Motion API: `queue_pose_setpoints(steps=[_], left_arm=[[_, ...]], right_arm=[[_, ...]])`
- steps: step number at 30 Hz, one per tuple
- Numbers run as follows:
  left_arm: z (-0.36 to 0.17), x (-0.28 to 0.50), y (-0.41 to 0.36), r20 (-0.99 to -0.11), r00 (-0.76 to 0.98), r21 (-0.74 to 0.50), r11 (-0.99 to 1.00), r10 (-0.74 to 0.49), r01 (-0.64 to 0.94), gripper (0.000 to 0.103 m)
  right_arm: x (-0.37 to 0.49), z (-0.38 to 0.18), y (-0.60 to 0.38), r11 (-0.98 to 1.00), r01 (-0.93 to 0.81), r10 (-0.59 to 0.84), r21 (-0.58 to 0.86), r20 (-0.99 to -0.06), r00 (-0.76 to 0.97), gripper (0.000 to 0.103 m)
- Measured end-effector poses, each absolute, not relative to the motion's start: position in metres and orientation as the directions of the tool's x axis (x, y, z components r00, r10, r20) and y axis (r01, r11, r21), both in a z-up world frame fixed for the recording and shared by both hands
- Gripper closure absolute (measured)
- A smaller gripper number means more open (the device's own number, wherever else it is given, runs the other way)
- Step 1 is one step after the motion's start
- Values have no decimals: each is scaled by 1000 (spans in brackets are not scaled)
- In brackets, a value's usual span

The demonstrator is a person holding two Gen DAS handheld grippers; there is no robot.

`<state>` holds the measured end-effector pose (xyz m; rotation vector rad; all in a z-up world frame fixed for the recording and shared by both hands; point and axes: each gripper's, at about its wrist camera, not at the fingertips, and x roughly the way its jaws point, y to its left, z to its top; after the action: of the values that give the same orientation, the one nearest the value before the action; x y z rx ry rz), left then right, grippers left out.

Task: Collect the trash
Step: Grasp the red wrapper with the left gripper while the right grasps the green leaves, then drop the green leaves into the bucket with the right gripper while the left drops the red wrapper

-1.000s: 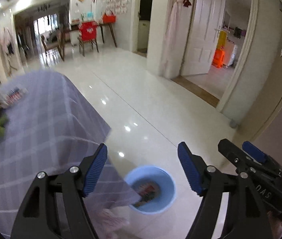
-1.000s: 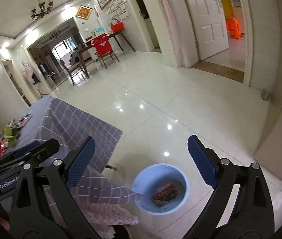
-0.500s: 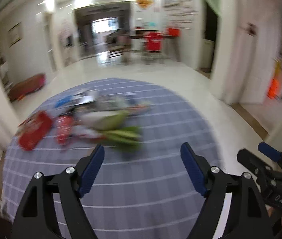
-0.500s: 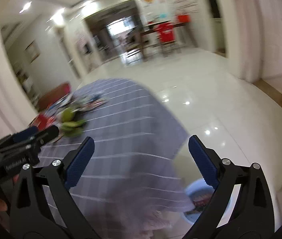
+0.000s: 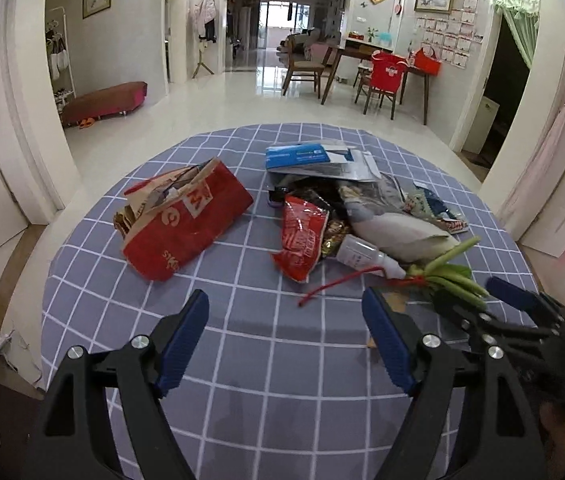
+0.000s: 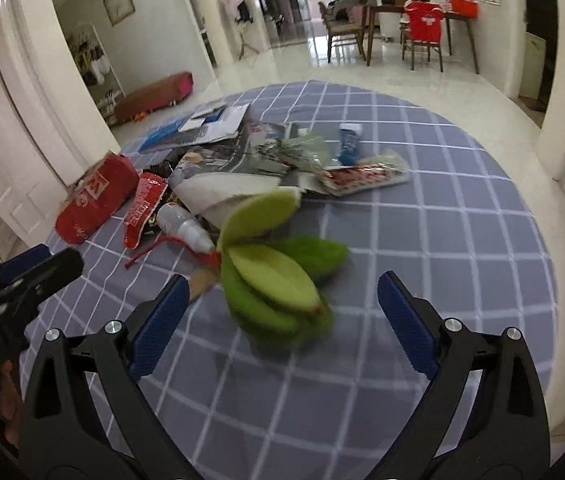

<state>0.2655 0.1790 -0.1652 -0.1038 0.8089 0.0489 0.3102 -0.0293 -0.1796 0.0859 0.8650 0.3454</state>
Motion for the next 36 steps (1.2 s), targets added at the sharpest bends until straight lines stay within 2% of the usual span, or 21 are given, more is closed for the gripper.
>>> queue_pose_setpoints(steps=[1,3,4,5,7,12,13,14,15,17,19,21,25,31,36], left_arm=[[-167,269,184,-726,688,-84,993,-3,-85,26],[-167,274,187,-729,685,-91,992,-4,-90,26],[-168,277,189,-729,684,-89,992,-4,-89,26],[-171,283,190,-729,684,-89,993,-9,-82,26],[-176,294,192,-735,678,-97,992,-16,-82,26],[-191,317,194,-741,668,-161,984,-72,-72,26],[-194,322,193,-745,663,-161,984,-74,-71,35],[-196,325,194,-746,662,-163,984,-76,-71,39],[-197,329,194,-749,657,-176,982,-87,-70,49],[-199,334,199,-746,654,-227,971,-122,-78,57],[-200,338,199,-741,655,-252,965,-148,-67,69],[-198,338,192,-737,664,-218,974,-128,-54,76],[-190,322,187,-715,692,-206,976,-97,-75,78],[-148,268,169,-603,796,-175,981,-44,-79,78],[-118,233,121,-543,835,-138,990,-89,16,78]], right_arm=[[315,-182,-26,939,-271,334,211,-743,580,12],[319,-182,-24,945,-264,317,194,-745,587,35],[320,-182,-25,938,-268,340,220,-735,586,62],[320,-181,-28,939,-255,341,232,-732,589,68],[319,-180,-35,947,-227,320,227,-723,611,73],[315,-177,-50,952,-189,305,241,-708,637,75],[315,-177,-51,951,-188,308,246,-708,635,75],[315,-177,-53,950,-188,311,249,-709,632,75],[315,-177,-54,949,-189,313,250,-711,630,75],[313,-177,-56,948,-191,316,253,-710,629,75],[311,-176,-58,948,-193,318,255,-710,628,75],[308,-175,-60,947,-192,320,257,-706,632,75],[295,-170,-66,947,-182,316,263,-683,659,75],[266,-153,-88,936,-177,338,306,-631,698,75],[233,-131,-119,924,-164,346,345,-573,743,75]])
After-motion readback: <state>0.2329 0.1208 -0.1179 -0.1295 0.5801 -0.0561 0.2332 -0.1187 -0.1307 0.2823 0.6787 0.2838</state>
